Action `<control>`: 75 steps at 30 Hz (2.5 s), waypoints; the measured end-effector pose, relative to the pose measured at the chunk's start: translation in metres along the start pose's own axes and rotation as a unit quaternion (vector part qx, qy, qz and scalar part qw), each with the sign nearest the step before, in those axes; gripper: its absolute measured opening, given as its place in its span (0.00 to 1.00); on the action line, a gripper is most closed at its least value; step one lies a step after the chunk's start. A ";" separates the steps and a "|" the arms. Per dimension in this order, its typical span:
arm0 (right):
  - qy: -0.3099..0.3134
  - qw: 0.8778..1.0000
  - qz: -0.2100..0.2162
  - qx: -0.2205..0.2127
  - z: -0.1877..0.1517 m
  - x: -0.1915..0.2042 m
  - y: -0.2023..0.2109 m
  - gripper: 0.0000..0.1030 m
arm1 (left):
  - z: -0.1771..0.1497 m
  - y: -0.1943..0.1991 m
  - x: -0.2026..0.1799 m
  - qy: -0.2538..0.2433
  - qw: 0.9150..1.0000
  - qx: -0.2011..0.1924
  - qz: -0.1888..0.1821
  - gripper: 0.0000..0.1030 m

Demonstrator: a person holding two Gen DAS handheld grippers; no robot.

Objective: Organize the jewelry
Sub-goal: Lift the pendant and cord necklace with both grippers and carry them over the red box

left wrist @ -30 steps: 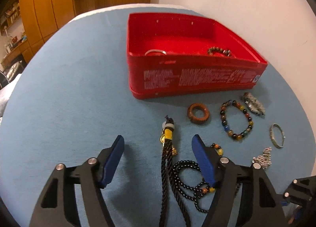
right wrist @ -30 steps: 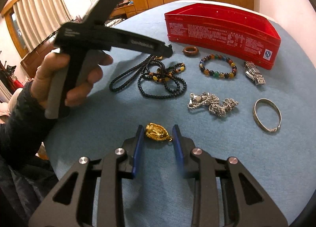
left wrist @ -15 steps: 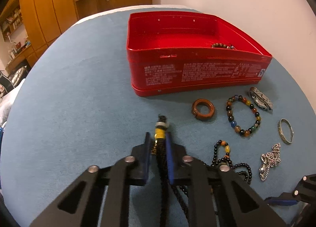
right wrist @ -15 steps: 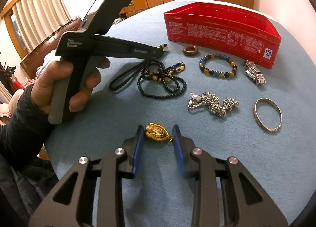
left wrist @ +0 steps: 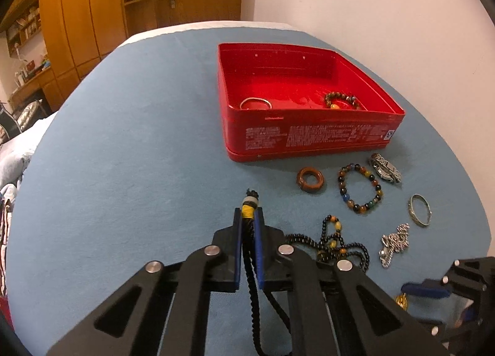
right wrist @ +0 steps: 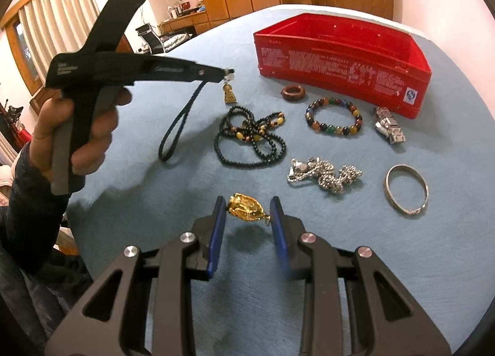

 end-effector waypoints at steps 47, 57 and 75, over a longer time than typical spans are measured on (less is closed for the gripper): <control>0.056 0.994 -0.048 -0.075 0.185 -0.081 0.018 0.27 | 0.112 0.061 -0.036 -0.069 0.994 -0.073 -0.034 0.07; 0.049 0.995 -0.068 -0.046 0.204 -0.114 -0.033 0.27 | 0.169 0.005 -0.032 -0.075 0.992 -0.085 -0.055 0.07; 0.010 0.992 -0.115 0.044 0.170 -0.191 -0.129 0.27 | 0.142 -0.159 -0.014 -0.046 0.998 0.003 -0.041 0.07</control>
Point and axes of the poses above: each gripper's, at about its wrist camera, not at the fingertips, and y roughly against the way its jaws point, x to its left, z to its top, the point moved 3 cm from there along -y, roughly the way its jaws point, and after that the axes turned 15 degrees about -x, right-handed, at the moved point
